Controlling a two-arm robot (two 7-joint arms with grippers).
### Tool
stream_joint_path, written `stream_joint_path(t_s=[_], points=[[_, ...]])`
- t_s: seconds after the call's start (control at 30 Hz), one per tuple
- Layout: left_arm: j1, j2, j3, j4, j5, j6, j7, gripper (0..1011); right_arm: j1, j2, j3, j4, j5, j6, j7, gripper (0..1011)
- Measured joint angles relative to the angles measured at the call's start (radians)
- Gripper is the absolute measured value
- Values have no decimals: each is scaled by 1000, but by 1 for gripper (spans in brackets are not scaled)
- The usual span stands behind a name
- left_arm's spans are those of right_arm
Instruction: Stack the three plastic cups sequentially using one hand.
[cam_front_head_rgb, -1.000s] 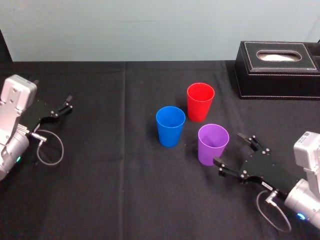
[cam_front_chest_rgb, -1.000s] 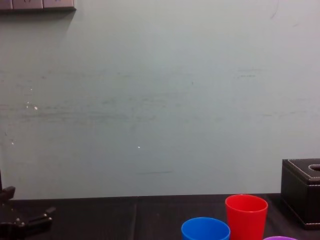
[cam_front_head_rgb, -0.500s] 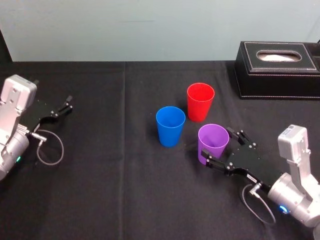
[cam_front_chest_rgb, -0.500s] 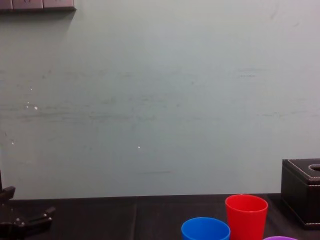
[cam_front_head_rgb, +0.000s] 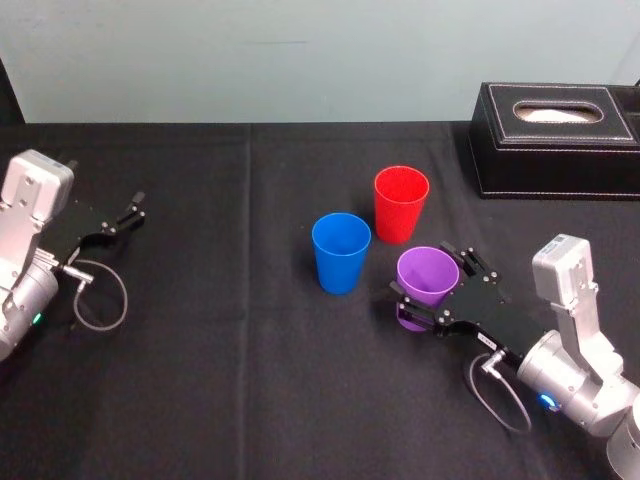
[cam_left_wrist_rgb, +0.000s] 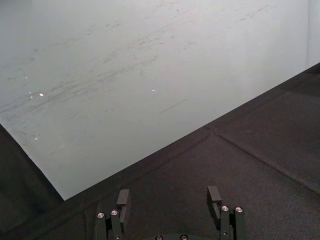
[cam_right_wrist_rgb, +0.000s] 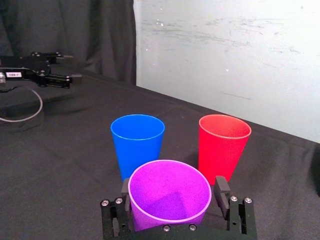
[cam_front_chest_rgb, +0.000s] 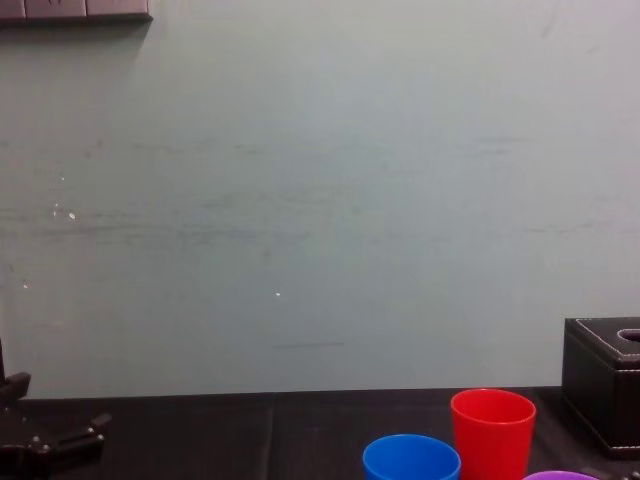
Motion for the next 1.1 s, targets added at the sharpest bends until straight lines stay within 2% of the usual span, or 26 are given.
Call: stream_joint_path(t_s=[0.27,1.0,1.1], points=[[0,0,0,0,0,0,0,1005,3,-22,14,10,-6,18,7,1004],[0,0,0,0,0,0,0,1005,2,-19,12,8,-4,16,6,1004],[0,0,0,0,0,0,0,1005,2,-19,12,8,-4,16,6,964]])
